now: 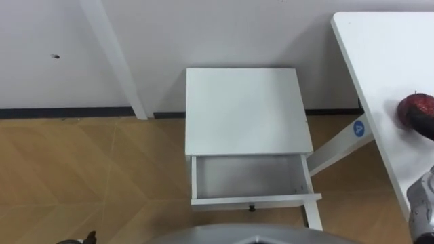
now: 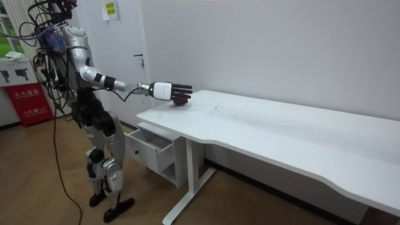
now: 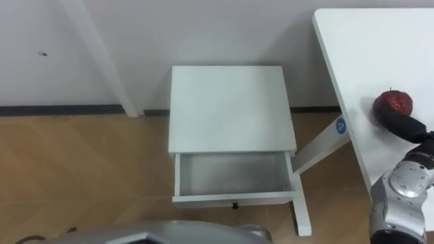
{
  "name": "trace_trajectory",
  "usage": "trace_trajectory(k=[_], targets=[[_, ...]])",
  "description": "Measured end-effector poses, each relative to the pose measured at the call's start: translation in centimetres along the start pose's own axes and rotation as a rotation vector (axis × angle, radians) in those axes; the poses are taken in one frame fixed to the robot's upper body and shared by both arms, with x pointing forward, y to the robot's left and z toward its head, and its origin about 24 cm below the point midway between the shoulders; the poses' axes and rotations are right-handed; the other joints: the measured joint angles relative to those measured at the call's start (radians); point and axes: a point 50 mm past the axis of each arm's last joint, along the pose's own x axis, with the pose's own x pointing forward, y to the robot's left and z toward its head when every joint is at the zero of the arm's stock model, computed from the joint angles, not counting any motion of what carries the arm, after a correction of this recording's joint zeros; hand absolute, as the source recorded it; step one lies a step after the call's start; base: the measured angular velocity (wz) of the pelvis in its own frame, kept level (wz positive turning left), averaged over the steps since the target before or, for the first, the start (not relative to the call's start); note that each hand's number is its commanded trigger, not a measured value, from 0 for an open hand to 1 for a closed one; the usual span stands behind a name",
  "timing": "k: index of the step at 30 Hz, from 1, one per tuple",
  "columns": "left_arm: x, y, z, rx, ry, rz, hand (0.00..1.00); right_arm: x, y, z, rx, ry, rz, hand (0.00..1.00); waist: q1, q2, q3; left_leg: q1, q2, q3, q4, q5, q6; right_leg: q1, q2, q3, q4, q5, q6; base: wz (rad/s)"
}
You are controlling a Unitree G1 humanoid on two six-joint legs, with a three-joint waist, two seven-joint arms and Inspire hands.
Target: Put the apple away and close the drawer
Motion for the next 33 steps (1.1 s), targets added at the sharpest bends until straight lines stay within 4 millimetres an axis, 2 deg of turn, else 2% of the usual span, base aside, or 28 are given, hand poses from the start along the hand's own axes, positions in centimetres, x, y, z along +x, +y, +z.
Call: trace_trajectory(k=[15, 19, 26, 33], targets=[[0.0, 0.3, -0.2, -0.031, 0.021, -0.016, 0.00, 0.1, 0.9, -0.4, -0.075, 0.023, 0.172, 0.00, 0.031, -0.020, -0.0027, 0.003, 0.000, 0.001, 0.007, 0.000, 0.000, 0.003, -0.002, -0.011, 0.000, 0.000, 0.000, 0.00], [0.0, 0.4, -0.2, -0.031, 0.018, -0.013, 0.00, 0.4, 1.3, 0.2, -0.093, 0.003, 0.204, 0.00, 0.031, -0.015, -0.0002, 0.003, 0.000, 0.001, 0.008, 0.000, 0.000, 0.004, -0.002, -0.012, 0.000, 0.000, 0.000, 0.00], [0.1, 0.4, -0.1, -0.022, 0.015, -0.012, 0.00, 0.8, 1.3, 0.7, -0.155, -0.034, 0.242, 0.00, 0.030, 0.001, -0.0025, 0.003, 0.000, -0.003, 0.008, 0.000, 0.000, 0.002, -0.003, -0.023, -0.001, 0.000, 0.000, 0.01], [0.1, 0.5, 0.0, -0.006, 0.013, -0.010, 0.00, 0.9, 1.4, 0.5, -0.188, -0.028, 0.249, 0.00, 0.029, -0.002, -0.0023, 0.002, 0.000, -0.004, 0.008, 0.000, 0.000, 0.002, -0.003, -0.029, -0.001, 0.000, 0.000, 0.01]])
